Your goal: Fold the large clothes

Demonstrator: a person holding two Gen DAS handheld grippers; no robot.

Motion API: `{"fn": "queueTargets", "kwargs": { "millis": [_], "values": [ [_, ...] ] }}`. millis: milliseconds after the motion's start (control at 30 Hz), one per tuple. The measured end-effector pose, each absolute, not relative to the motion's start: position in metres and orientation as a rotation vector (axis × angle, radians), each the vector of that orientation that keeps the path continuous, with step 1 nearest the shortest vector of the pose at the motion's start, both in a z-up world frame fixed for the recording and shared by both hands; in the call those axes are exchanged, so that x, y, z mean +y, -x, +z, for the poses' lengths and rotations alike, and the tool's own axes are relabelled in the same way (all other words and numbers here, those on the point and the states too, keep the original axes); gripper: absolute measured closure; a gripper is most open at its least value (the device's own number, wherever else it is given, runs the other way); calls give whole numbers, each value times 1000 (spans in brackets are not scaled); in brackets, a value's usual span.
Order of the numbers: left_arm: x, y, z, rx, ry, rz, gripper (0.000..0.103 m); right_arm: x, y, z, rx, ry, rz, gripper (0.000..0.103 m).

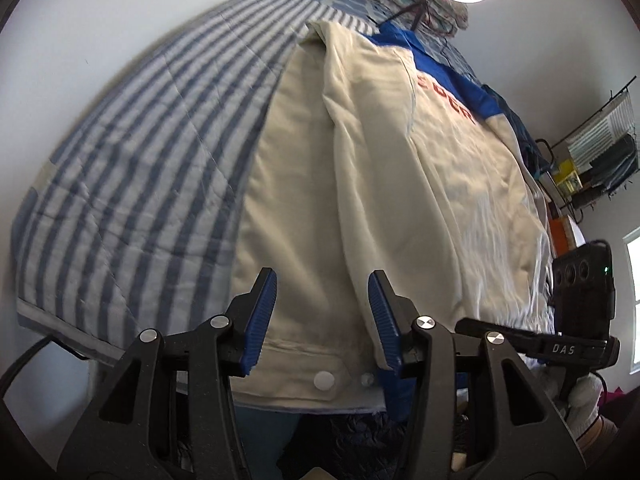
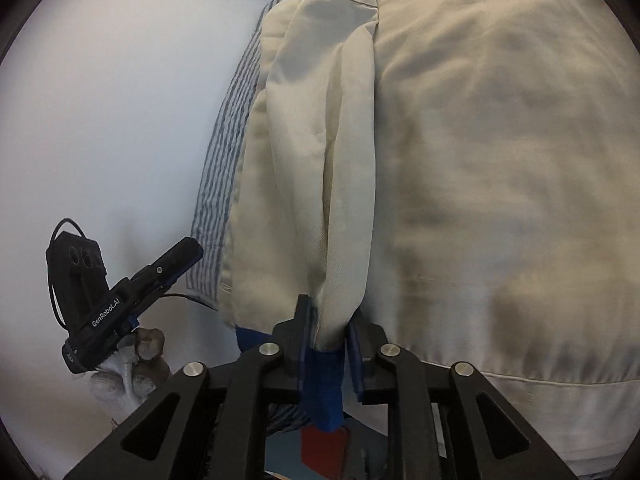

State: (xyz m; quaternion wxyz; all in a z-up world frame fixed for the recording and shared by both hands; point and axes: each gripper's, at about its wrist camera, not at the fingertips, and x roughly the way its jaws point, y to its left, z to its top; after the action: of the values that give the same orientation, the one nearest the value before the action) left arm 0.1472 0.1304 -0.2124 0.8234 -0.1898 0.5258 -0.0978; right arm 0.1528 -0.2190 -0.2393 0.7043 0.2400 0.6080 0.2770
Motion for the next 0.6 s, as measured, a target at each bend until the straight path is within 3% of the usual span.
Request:
{"fn": "queueTargets", "kwargs": {
  "millis": [167, 267, 300, 367, 467, 600],
  "values": [
    [118, -146, -236, 1204, 488, -286, 55, -211, -152, -233, 1356, -504, 656, 57],
    [109, -147, -249, 1244, 501, -308, 55, -219, -153, -245, 1368, -526, 654, 57],
    [108, -147, -250, 1237, 500, -310, 68, -218, -154, -247, 1371, -538, 661, 58],
    [107, -148, -251, 1241, 513, -334, 101, -228, -146, -242, 1373, -551, 691, 74],
    [106, -144, -237, 1190, 490, -320, 103, -216, -146, -235, 1365, -528, 724, 87],
    [121, -135, -201, 1095, 440, -286, 103, -190, -147, -220, 1337, -547, 787, 91]
  ]
}}
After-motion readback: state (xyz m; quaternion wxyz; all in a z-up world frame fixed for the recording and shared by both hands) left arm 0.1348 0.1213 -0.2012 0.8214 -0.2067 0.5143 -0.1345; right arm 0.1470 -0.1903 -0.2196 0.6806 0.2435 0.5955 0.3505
